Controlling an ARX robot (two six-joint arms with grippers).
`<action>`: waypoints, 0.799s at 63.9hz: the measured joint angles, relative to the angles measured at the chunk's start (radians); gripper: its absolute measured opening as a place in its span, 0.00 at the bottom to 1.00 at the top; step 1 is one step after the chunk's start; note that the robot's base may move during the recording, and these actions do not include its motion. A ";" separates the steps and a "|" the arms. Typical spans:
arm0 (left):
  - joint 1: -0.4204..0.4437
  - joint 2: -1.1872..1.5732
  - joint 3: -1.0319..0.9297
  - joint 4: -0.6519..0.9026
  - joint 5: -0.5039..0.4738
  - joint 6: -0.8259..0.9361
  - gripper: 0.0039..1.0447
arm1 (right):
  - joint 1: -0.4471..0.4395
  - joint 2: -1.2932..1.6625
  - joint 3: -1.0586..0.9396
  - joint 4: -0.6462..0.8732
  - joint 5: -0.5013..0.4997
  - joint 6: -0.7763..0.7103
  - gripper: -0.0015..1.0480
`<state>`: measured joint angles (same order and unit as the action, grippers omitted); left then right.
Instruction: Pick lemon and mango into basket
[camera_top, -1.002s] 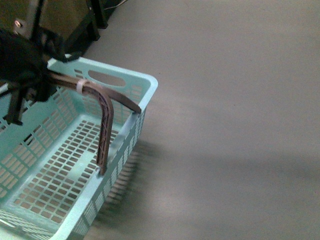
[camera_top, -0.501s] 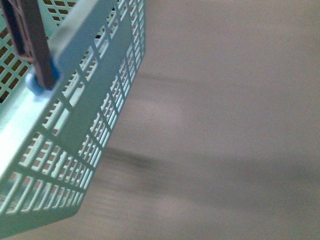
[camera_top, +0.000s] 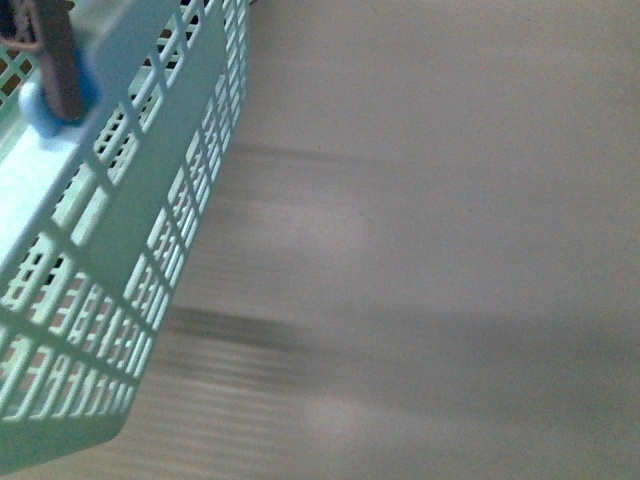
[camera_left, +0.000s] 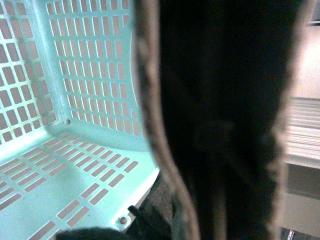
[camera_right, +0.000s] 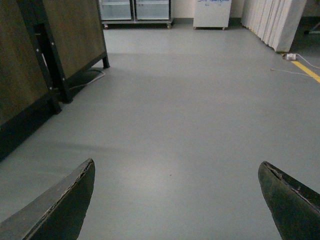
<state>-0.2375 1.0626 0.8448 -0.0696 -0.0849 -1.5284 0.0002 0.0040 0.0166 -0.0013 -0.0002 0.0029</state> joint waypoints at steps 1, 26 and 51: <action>0.000 0.000 0.000 0.000 0.000 0.002 0.05 | 0.000 0.000 0.000 0.000 0.000 0.000 0.92; 0.000 0.000 0.000 0.000 0.004 0.002 0.05 | 0.000 0.000 0.000 0.000 0.000 0.000 0.92; 0.000 0.000 0.000 -0.002 0.004 0.002 0.05 | 0.000 0.000 0.000 0.000 -0.001 0.000 0.92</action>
<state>-0.2375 1.0622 0.8452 -0.0715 -0.0807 -1.5265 -0.0002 0.0036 0.0166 -0.0013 -0.0010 0.0029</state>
